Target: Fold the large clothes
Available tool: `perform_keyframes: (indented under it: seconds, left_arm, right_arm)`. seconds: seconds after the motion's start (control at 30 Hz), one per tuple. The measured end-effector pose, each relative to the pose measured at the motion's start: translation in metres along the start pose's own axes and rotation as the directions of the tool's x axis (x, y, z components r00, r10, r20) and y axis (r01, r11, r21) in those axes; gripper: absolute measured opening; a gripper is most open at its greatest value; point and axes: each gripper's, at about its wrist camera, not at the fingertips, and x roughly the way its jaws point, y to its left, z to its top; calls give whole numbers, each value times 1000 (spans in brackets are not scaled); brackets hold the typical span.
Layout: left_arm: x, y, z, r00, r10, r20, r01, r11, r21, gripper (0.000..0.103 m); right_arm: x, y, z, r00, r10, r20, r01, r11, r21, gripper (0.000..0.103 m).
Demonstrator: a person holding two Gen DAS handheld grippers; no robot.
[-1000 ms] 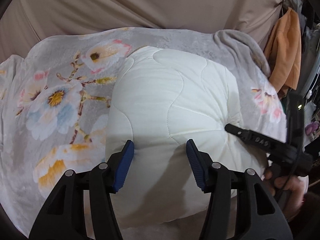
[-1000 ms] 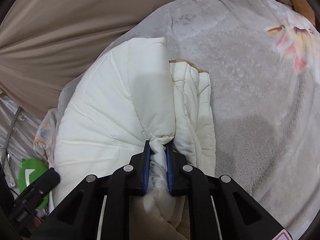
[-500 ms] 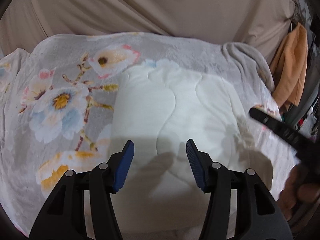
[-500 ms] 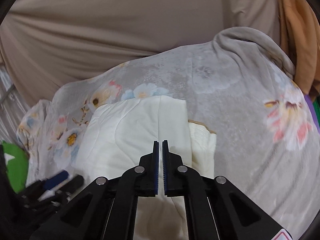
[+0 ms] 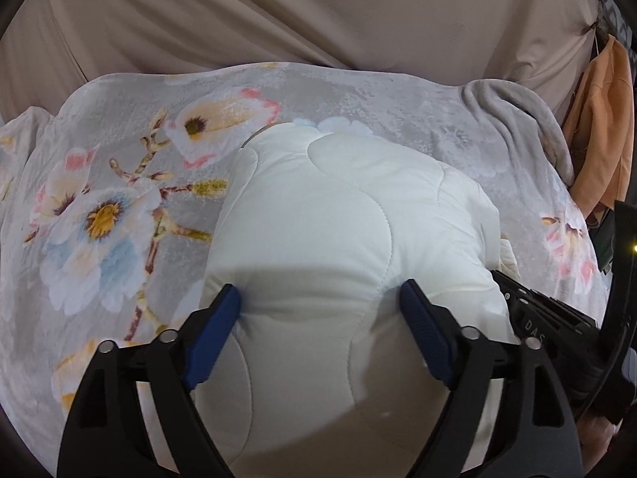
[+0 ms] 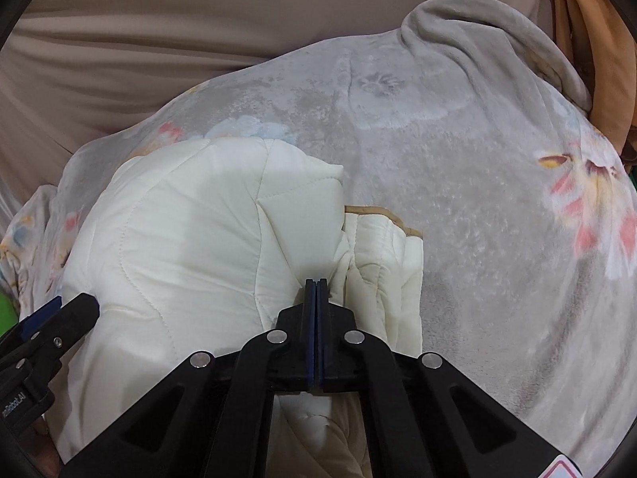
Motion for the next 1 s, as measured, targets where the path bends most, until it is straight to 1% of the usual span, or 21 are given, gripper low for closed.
perform_keyframes:
  seconds: [0.03,0.27,0.37,0.4,0.57,0.63,0.7,0.77,0.8,0.83,0.87,0.9,1.0]
  left_arm:
    - [3,0,0,1000,-1,0,1,1000,-5,86]
    - [21,-2,-4,1000,13,9,-13,1000,-2,92]
    - [27,-3,-7,1000,23,19,-23,1000,4,93]
    - [28,-4,-8,1000,30,4,-30,1000,7,93]
    - [31,-5,-11,999,38,12,-38,999,17,94]
    - [31,-5,-10,999,40,8,-41,999,19,94]
    - [30,-5,-9,999,47,-1,-47,999,25,94]
    - [26,-4,-6,998,57,-16,-56,998,32,93]
    - [20,-2,-5,998,59,-25,-59,998,30,93]
    - [15,-1,-3,998,61,-32,-60,998,27,93]
    - [9,0,-2,997,62,-39,-61,998,24,92]
    - [0,1,-2,997,60,-41,-59,998,25,91]
    - [-24,-2,-8,996,74,-39,-72,996,56,91]
  right_arm:
    - [2,0,-1,1000,-1,5,1,1000,-2,0]
    - [12,-3,-5,999,24,24,-25,1000,19,0]
    - [14,-4,-7,999,29,37,-30,999,23,0]
    - [15,-4,-8,999,30,41,-31,999,24,0]
    - [15,-3,-10,998,24,60,-25,999,23,0]
    - [15,-2,-9,998,19,57,-20,1000,20,0]
    - [13,-1,-5,999,15,33,-16,1000,19,0]
    - [3,0,1,1000,-3,13,2,999,33,0]
    - [-8,1,3,1000,-12,18,11,999,49,0]
    - [-22,3,4,999,-10,40,8,998,60,3]
    - [-41,7,4,997,-5,73,1,999,52,4]
    - [-58,10,3,995,-18,95,15,999,31,4]
    - [-89,19,-10,995,-35,89,36,999,-19,5]
